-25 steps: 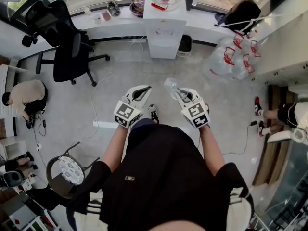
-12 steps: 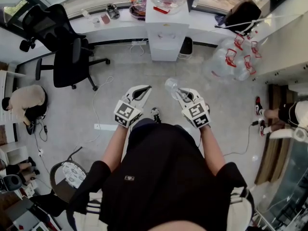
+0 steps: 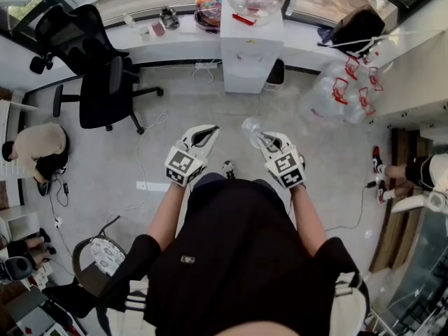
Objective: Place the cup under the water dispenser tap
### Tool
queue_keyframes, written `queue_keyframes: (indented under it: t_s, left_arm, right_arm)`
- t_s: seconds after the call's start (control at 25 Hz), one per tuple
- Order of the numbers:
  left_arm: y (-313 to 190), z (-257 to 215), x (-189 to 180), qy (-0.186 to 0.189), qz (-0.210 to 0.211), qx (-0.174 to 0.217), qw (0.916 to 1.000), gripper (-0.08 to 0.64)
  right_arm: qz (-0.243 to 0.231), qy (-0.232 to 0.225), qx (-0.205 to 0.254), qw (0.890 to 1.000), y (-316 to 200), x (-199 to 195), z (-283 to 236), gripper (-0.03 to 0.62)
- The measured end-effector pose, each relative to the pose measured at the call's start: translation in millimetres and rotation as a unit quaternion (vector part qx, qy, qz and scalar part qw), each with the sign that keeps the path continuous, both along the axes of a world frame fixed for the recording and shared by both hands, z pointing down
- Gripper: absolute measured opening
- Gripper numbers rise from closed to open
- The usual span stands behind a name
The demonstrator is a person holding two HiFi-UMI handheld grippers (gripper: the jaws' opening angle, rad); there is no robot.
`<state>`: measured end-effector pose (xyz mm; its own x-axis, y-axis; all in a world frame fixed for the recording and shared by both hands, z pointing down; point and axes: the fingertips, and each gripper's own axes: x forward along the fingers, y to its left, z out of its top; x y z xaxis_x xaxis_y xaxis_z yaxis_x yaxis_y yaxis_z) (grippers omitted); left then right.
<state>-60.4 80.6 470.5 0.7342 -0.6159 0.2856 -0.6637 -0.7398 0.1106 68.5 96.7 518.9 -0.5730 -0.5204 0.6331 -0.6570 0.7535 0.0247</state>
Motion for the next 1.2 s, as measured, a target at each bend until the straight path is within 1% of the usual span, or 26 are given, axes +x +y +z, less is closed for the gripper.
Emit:
queue_keyframes:
  t_s: [0.56,0.8,1.0,1.2]
  left_arm:
    - [-16.3,5.8,-22.8,0.004,-0.001,0.002,1.0,0.0]
    - [-13.8,11.6,-30.4,0.004,-0.013,-0.005,0.9999,0.0]
    - [-24.1,12.9,-43.7,0.003,-0.033,-0.005,0.9994,0.0]
    - [-37.7,10.5,-40.8,0.001,-0.042,-0.002,0.9991,0.0]
  right_arm:
    - [0.009,0.004,0.003,1.0,-20.7,-19.0,0.5,0.035]
    - [0.005,0.008,0.001,1.0,-27.7,-20.3,5.2,0.035]
    - [-0.006,0.007,-0.001,1.0,-40.0,-27.0,6.9,0.035]
    - [-0.015,0.009,-0.004,1.0,-59.1,-24.3,13.6,0.035]
